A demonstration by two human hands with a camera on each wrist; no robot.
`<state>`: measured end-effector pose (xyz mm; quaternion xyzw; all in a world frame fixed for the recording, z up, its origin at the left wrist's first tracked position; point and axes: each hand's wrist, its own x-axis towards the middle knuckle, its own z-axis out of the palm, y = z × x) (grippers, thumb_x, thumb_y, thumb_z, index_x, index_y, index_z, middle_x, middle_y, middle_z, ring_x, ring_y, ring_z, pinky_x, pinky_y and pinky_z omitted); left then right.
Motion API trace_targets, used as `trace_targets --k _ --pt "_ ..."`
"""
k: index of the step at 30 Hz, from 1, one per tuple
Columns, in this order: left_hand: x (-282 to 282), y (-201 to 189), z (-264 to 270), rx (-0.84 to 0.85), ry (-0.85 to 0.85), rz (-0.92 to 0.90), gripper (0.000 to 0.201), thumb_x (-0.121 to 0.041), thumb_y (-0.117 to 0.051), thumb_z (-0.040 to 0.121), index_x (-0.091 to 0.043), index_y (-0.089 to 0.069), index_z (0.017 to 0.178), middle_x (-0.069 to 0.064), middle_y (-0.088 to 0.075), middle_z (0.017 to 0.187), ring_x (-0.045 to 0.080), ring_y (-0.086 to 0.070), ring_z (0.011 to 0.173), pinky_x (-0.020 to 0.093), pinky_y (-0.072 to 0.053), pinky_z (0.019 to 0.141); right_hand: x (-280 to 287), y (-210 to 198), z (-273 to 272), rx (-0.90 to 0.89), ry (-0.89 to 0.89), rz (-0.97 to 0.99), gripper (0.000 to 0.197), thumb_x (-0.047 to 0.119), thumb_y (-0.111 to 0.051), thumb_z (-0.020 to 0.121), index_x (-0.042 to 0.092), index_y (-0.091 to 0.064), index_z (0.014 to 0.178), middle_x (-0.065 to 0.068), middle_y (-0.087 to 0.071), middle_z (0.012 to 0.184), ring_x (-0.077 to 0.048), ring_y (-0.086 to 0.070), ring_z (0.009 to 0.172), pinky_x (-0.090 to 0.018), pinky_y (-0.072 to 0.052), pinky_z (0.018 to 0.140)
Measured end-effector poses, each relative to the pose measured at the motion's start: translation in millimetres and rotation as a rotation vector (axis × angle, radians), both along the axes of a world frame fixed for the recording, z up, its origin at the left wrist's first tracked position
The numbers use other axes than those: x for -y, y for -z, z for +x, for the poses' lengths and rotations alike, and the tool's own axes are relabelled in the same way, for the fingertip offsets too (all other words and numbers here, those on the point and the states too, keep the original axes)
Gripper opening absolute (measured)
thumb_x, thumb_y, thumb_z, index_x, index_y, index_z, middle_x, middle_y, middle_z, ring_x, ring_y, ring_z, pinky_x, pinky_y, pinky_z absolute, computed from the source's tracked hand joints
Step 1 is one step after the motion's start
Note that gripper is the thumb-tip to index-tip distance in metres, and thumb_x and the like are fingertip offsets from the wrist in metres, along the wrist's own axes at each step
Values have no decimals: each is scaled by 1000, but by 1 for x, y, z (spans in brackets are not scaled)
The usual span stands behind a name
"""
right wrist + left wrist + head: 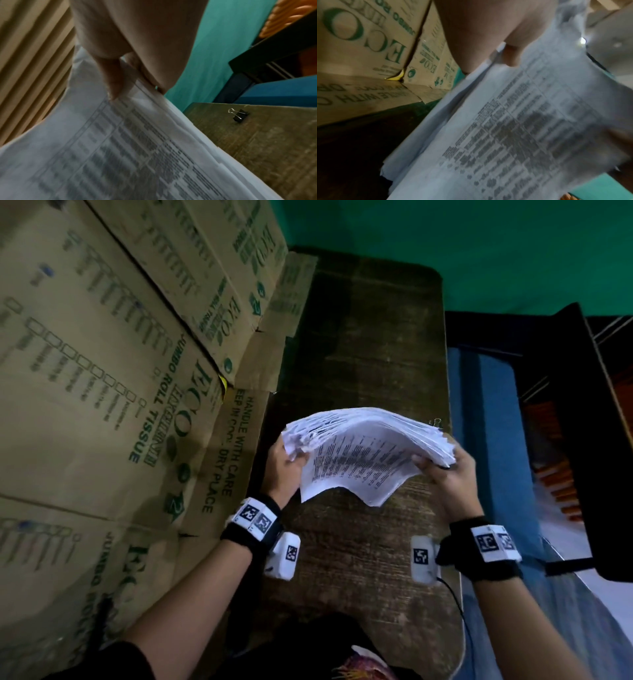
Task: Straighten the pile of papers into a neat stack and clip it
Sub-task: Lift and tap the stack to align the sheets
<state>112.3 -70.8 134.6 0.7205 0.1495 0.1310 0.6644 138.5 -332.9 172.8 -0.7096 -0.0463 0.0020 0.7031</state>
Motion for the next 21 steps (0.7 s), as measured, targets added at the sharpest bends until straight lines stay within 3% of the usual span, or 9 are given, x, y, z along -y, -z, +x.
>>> trace_targets --k 1,4,8,10,12,15,17,19,21 --pt "-5 -2 1 17 23 13 34 2 -58 79 8 -58 113 4 -64 106 18 -63 103 17 -50 86 2 -1 2 4 4 17 46 -7 -69 71 17 -65 111 4 -70 107 -14 -63 100 -26 -50 88" --pt "-7 -13 2 64 92 -61 42 -1 -57 72 11 -56 112 -4 -70 102 6 -64 99 24 -50 87 -4 -1 5 47 -8 -21 59 -10 -57 62 24 -65 110 10 -70 107 -9 -62 102 -20 -48 88" --pt "-12 -16 1 47 111 -144 33 -3 -61 73 6 -58 104 -7 -71 96 10 -65 96 24 -50 85 -6 1 9 59 -19 -51 56 -7 -57 57 29 -69 98 15 -72 96 -3 -63 92 -18 -48 84" --pt "-9 -19 -1 31 150 -144 23 -3 -55 81 -3 -58 103 -17 -70 92 -7 -64 85 16 -49 79 -8 -2 11 70 -50 -95 50 6 -63 57 34 -69 98 16 -70 97 -4 -63 93 -21 -48 85" --pt "-6 -15 -1 -19 131 -150 30 11 -45 89 -1 -53 116 -20 -63 99 -20 -60 77 7 -46 75 -10 1 13 54 -76 -143 46 9 -63 56 33 -67 96 21 -70 95 3 -63 90 -16 -48 83" --pt "-14 -11 3 56 114 -133 31 -5 -59 82 6 -57 111 -5 -68 107 4 -64 100 24 -50 87 -10 5 15 29 -47 -80 48 4 -66 54 33 -70 93 25 -71 90 10 -63 85 -9 -47 79" --pt "-13 -10 5 41 146 -96 37 -7 -61 77 1 -59 112 -3 -68 107 1 -63 101 25 -49 88 -14 8 13 36 -54 -130 57 -2 -66 59 44 -72 92 27 -71 91 18 -61 84 -3 -44 79" --pt "-8 -11 5 29 190 -117 41 -1 -57 78 -6 -57 118 -15 -68 107 -5 -62 101 15 -48 87 -17 15 11 13 -57 -146 55 -11 -63 66 27 -69 105 20 -73 97 21 -59 85 -1 -42 78" --pt "-10 -7 6 34 165 -137 45 -3 -56 81 3 -50 125 -5 -66 114 0 -61 106 14 -46 88 -13 20 15 4 -36 -90 52 -8 -63 66 4 -59 116 22 -72 98 12 -63 91 -8 -47 82"
